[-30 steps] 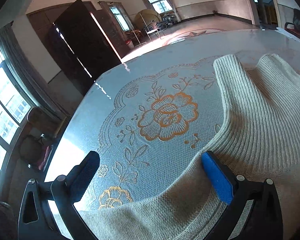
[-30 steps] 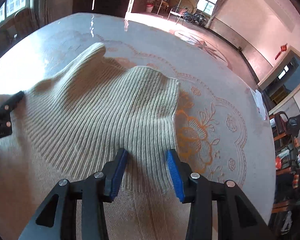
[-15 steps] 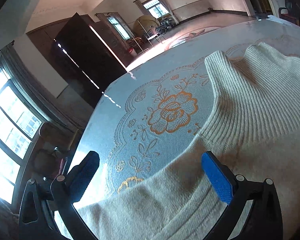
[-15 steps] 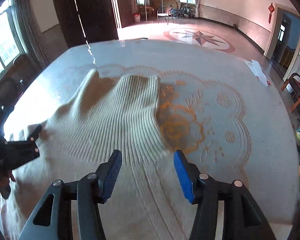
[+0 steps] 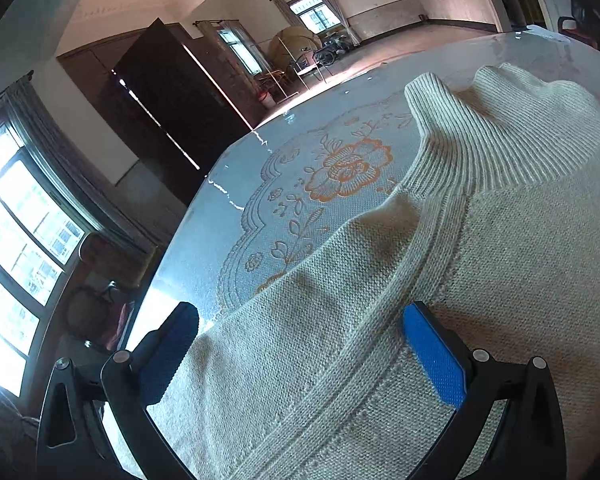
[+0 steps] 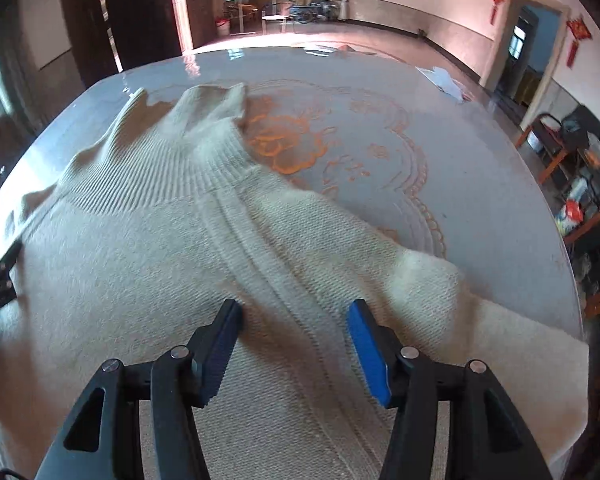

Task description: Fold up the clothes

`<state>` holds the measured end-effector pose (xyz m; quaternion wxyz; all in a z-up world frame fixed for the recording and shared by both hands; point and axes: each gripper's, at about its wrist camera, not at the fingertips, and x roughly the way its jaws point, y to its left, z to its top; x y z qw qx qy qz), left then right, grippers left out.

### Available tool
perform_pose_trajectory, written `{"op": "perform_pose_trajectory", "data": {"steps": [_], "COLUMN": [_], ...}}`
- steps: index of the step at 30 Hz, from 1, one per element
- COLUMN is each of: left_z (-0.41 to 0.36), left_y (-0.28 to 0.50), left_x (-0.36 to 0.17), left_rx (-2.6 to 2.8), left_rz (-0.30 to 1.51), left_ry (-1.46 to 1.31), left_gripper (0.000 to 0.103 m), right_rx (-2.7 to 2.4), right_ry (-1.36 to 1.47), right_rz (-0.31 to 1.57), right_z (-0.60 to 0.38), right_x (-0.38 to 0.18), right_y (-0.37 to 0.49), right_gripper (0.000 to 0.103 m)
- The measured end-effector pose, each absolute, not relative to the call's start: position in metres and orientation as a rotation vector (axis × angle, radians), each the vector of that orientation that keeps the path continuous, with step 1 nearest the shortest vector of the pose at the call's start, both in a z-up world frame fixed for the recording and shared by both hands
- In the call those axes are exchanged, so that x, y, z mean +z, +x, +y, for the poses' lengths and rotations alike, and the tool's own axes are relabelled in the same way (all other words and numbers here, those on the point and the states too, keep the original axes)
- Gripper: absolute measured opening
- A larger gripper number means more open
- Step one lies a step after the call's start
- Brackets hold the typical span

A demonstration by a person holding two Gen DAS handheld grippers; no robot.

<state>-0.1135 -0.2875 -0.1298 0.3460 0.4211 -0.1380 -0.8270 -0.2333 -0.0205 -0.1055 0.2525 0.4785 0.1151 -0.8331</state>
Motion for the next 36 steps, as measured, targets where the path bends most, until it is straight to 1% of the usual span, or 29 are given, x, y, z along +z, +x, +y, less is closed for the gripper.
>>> {"op": "perform_pose_trajectory", "data": {"steps": [2,3,4,6,10,11,14,17,18,21,24,28,31,33,36], "left_z": [-0.286,-0.285,-0.282,-0.278,-0.275,-0.275,-0.277,-0.281,-0.283,-0.285,-0.288,-0.295,-0.301,-0.306,-0.313], "left_y": [-0.104,-0.098,-0.091,-0.079,-0.07,-0.072,-0.074,-0.074,-0.074,-0.072,-0.071,-0.073,-0.08,-0.086,-0.098], "left_x": [-0.126,-0.125,-0.124,-0.127,-0.132,-0.133,-0.137,-0.138,-0.138,-0.138,-0.139,-0.142,-0.145,-0.147,-0.15], "left_rx": [-2.134,-2.13,-2.127,-2.123,-2.11,-2.104,-2.095,-2.102,-2.104,-2.107,-2.109,-2.111,-2.105,-2.098,-2.086], "left_rz": [-0.335,-0.31,-0.274,-0.238,-0.238,-0.251,-0.276,-0.258,-0.252,-0.243,-0.238,-0.255,-0.298,-0.341,-0.402], "left_ry": [1.104,1.111,1.124,1.112,1.083,1.082,1.079,1.082,1.083,1.084,1.085,1.085,1.081,1.074,1.061], "left_gripper": [0.103,0.103,0.103,0.103,0.103,0.103,0.103,0.103,0.103,0.103,0.103,0.103,0.103,0.103,0.103], "right_rx": [-2.274,-2.271,-2.274,-2.325,-2.324,-2.354,-2.471,-2.466,-2.428,-2.334,-2.224,-2.197,-2.234,-2.261,-2.29], "right_ry": [1.274,1.256,1.25,1.273,1.428,1.449,1.468,1.496,1.464,1.364,1.279,1.266,1.274,1.28,1.268], "right_rz": [0.131,0.118,0.142,0.262,0.22,0.218,0.189,-0.053,-0.069,0.133,0.305,0.475,0.468,0.453,0.463], "right_z": [0.007,0.018,0.026,0.045,0.095,0.105,0.134,0.16,0.157,0.118,0.067,0.026,0.012,0.004,-0.01], "right_x": [-0.09,-0.085,-0.082,-0.085,-0.106,-0.109,-0.109,-0.1,-0.095,-0.088,-0.096,-0.113,-0.117,-0.119,-0.121], "right_y": [-0.23,-0.224,-0.217,-0.211,-0.224,-0.229,-0.246,-0.249,-0.244,-0.218,-0.19,-0.172,-0.18,-0.188,-0.203], "right_gripper": [0.056,0.056,0.056,0.056,0.056,0.055,0.055,0.056,0.056,0.055,0.055,0.056,0.058,0.067,0.074]}}
